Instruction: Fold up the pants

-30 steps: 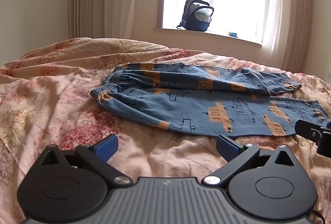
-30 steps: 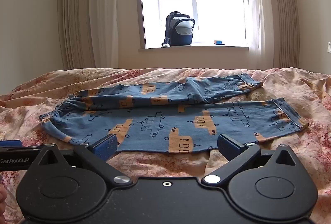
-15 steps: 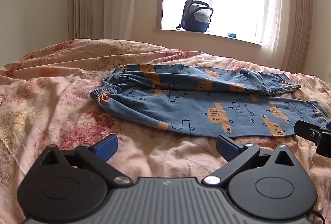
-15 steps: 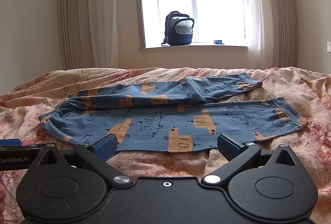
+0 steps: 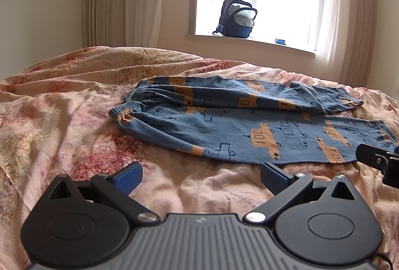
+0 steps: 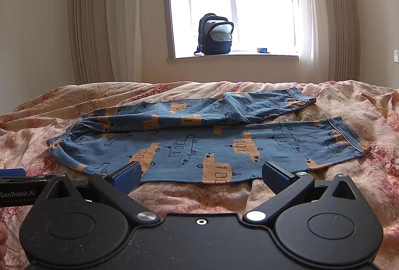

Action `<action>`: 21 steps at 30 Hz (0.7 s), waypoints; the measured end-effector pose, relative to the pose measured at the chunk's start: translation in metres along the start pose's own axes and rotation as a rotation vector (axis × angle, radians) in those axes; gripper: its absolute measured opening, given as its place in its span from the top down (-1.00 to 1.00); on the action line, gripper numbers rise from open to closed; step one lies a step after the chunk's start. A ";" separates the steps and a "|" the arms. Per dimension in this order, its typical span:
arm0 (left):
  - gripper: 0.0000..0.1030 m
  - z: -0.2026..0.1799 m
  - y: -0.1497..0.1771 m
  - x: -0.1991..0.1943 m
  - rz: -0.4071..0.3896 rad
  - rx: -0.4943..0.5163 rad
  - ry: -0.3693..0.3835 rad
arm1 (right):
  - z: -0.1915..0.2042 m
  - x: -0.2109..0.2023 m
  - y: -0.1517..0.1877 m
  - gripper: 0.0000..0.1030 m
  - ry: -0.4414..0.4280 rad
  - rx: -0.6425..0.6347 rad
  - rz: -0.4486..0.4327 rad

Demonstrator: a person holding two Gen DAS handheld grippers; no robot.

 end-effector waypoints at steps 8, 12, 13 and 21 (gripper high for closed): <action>-1.00 0.000 0.000 -0.001 -0.008 0.008 0.001 | 0.000 0.000 0.000 -0.99 0.000 0.000 -0.001; -1.00 -0.001 0.001 -0.001 -0.008 0.007 0.001 | 0.000 0.000 0.000 -0.99 0.000 0.000 -0.001; -1.00 -0.001 0.001 -0.001 -0.009 0.007 0.001 | 0.000 0.000 0.000 -0.99 0.000 0.000 -0.001; -1.00 -0.001 0.000 -0.001 -0.009 0.008 0.000 | 0.000 0.000 0.000 -0.99 0.000 0.001 0.000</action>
Point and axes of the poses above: each gripper's, at about its wrist camera, not at the fingertips, and x roughly the way its jaws point, z to its left, y to its underside, the point moved 6 cm from there along x, roughly the way its jaws point, and after that the axes turned 11 degrees about -z, right-handed, at the moved point
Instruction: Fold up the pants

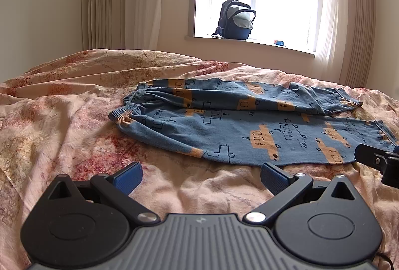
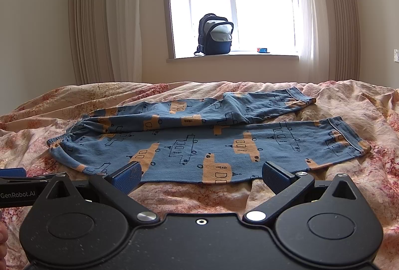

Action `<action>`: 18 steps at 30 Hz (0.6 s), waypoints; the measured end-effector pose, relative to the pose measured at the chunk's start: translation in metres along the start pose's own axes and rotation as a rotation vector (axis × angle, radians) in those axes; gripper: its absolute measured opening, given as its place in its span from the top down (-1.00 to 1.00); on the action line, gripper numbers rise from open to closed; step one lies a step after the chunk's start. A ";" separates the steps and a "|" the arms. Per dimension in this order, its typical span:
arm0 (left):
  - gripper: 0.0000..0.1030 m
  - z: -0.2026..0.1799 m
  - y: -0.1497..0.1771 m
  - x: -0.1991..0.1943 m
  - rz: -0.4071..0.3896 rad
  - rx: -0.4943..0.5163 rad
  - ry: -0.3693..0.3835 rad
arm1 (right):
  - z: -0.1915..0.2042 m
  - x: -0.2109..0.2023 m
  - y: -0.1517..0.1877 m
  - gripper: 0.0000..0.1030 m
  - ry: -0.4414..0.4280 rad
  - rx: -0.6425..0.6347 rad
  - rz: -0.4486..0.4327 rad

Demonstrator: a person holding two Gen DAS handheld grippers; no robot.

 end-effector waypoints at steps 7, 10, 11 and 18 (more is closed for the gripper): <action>-1.00 0.000 0.000 -0.001 -0.001 0.001 0.000 | 0.000 0.000 0.000 -0.99 0.000 0.001 0.001; -1.00 0.000 0.000 -0.001 -0.001 0.000 -0.001 | 0.000 0.000 0.000 -0.99 -0.001 0.000 0.000; -1.00 0.000 0.000 -0.001 0.000 0.000 0.000 | 0.000 0.000 0.000 -0.99 0.000 0.001 0.000; -1.00 0.000 0.000 -0.001 0.000 -0.001 -0.001 | 0.000 0.001 -0.001 -0.99 0.000 0.001 0.001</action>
Point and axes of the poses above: each gripper's, at about its wrist camera, not at the fingertips, and x roughly the way its jaws point, z to its left, y to its underside, the point moved 6 cm from there along x, roughly the way its jaws point, and after that the axes turned 11 degrees about -z, right-handed, at the moved point
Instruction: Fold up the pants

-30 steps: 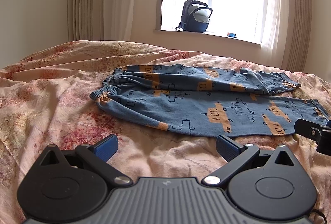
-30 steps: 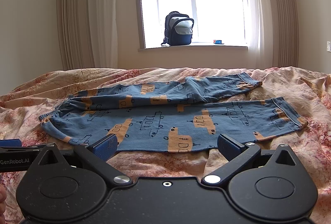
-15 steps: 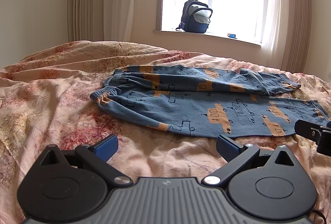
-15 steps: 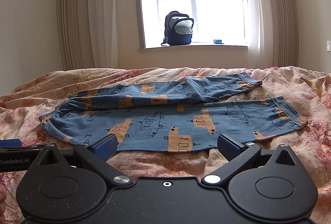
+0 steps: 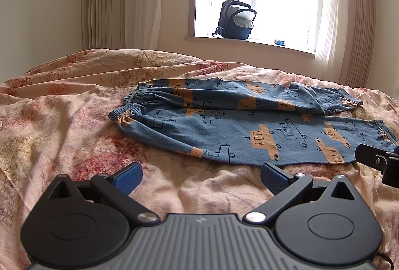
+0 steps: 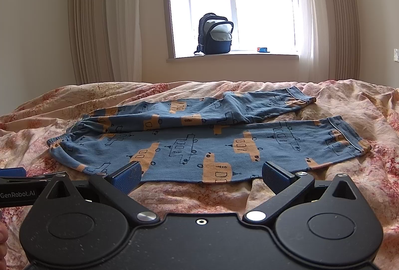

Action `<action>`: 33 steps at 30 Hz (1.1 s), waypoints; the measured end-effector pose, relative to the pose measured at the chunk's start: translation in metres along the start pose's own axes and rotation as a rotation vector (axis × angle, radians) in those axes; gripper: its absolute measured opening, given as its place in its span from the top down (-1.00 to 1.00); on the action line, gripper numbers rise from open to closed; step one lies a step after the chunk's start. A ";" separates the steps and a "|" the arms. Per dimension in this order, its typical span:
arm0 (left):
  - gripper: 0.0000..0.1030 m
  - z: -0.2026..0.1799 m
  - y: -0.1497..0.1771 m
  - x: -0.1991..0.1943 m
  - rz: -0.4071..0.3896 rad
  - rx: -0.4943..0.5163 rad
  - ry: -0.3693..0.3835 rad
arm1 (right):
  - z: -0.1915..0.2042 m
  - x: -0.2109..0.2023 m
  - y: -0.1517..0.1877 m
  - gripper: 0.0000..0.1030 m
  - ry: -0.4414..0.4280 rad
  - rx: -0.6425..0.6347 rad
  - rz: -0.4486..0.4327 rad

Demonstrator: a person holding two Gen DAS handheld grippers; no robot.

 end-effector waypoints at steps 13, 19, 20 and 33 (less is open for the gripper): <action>-1.00 0.000 0.000 0.000 0.000 0.000 -0.001 | 0.000 0.000 0.003 -0.99 0.001 -0.001 0.003; -1.00 0.002 0.002 0.001 0.007 -0.004 -0.005 | 0.000 0.000 0.002 -0.99 0.003 -0.001 0.003; -1.00 0.002 0.002 0.002 0.008 -0.005 -0.005 | 0.001 0.000 0.002 -0.99 0.002 -0.002 0.003; -1.00 0.032 -0.066 0.072 0.034 -0.089 0.045 | 0.007 0.095 -0.082 -0.99 -0.293 -0.263 0.128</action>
Point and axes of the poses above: each gripper's, at about its wrist camera, not at the fingertips, and x roughly the way its jaws point, z to its left, y to its underside, the point moved 6 cm from there along x, roughly the way its jaws point, and after that the axes turned 11 degrees about -z, right-handed, at the moved point
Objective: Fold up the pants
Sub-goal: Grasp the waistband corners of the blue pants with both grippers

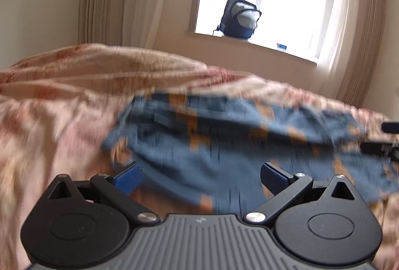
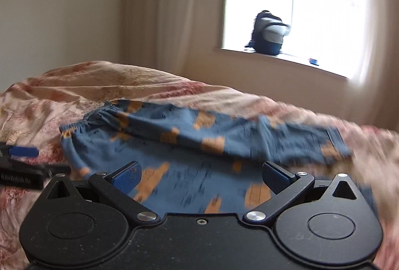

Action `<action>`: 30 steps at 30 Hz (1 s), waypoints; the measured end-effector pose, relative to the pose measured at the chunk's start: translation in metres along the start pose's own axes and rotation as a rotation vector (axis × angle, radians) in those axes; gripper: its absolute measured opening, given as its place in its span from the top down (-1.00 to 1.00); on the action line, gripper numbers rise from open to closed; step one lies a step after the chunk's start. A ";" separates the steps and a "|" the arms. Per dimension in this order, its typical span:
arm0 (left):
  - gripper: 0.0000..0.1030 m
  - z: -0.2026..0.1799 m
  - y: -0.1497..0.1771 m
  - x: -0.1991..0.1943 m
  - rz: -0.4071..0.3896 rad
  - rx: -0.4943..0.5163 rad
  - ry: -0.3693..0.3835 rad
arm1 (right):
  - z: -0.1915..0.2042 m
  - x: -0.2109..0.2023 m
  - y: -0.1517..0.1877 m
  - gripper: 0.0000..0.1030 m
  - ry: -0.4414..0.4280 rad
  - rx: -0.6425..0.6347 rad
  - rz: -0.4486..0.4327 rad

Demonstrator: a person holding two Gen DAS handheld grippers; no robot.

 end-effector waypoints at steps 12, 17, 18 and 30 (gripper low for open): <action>-1.00 0.000 -0.089 0.195 0.065 0.274 0.126 | -0.048 0.174 -0.041 -0.99 -0.367 -0.271 0.185; -1.00 -0.003 -0.079 0.262 0.172 0.348 0.185 | -0.084 0.244 -0.022 -0.99 -0.306 -0.193 0.295; -1.00 -0.004 -0.078 0.270 0.188 0.371 0.219 | -0.088 0.251 -0.020 -0.99 -0.318 -0.191 0.293; -0.74 -0.015 -0.059 0.299 0.332 0.544 0.511 | -0.107 0.302 -0.005 -0.43 -0.414 -0.210 0.325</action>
Point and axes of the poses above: each gripper's, at about its wrist camera, not at the fingertips, and x roughly the way its jaws point, z to its left, y to its underside, the point moved 6 cm from there along x, roughly the way its jaws point, and after that the axes turned 11 degrees about -z, right-handed, at the moved point
